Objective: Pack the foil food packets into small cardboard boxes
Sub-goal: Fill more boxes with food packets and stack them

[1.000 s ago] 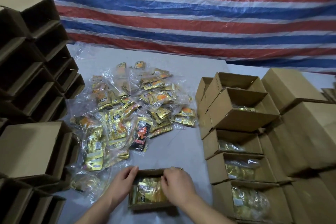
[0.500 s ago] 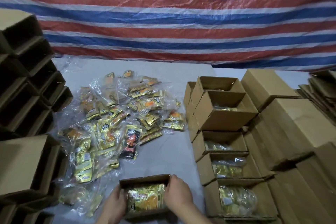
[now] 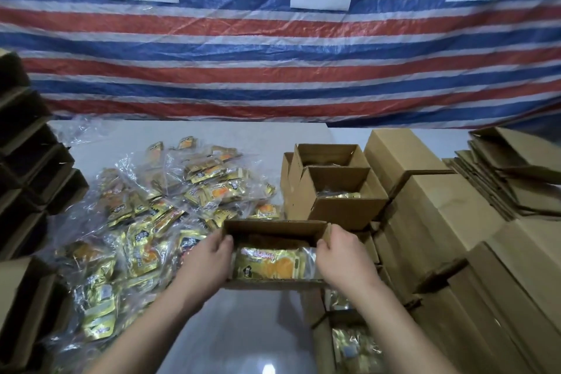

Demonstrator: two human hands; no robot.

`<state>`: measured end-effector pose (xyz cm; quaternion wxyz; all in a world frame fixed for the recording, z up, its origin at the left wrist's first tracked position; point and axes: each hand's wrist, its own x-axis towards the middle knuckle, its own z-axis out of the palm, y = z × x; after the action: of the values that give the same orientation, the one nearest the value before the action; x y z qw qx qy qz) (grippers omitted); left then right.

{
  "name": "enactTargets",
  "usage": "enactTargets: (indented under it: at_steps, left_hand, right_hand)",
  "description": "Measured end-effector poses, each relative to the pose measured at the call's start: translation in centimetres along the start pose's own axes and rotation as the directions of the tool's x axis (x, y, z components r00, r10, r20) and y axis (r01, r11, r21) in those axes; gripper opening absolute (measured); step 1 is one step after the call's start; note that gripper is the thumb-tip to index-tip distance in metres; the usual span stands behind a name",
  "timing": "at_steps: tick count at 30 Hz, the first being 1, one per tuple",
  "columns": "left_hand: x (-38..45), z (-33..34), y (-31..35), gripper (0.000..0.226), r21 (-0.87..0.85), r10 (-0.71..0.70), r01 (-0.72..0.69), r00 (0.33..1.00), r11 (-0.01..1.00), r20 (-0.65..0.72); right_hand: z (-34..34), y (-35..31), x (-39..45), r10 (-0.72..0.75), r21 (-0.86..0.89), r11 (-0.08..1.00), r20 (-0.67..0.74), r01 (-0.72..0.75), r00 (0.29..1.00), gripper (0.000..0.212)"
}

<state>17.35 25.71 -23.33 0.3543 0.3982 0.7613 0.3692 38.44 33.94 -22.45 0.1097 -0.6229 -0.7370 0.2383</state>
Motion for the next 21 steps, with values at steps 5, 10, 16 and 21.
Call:
enactTargets:
  at_steps: [5,10,16,21]
  left_hand:
    - [2.1,5.2,5.3,0.023,-0.062,0.024,-0.017,0.992,0.998,0.123]
    - [3.7,10.2,8.1,0.026,-0.159,-0.01,0.036,0.987,0.987,0.162]
    - [5.2,13.5,8.9,0.035,-0.18,-0.088,0.126,0.975,0.976,0.206]
    - [5.5,15.2,8.8,0.036,-0.193,-0.141,0.181,0.968,0.964,0.206]
  right_hand:
    - [-4.8,3.8,1.8,0.09,-0.036,0.995,-0.114,-0.094,0.989,0.008]
    - [-7.7,6.4,4.3,0.197,-0.137,0.966,-0.165,-0.22,0.966,0.013]
    - [-7.2,7.7,6.3,0.274,-0.099,0.951,-0.17,-0.293,0.947,0.028]
    - [-6.4,8.7,7.3,0.338,-0.007,0.939,-0.175,-0.345,0.925,0.036]
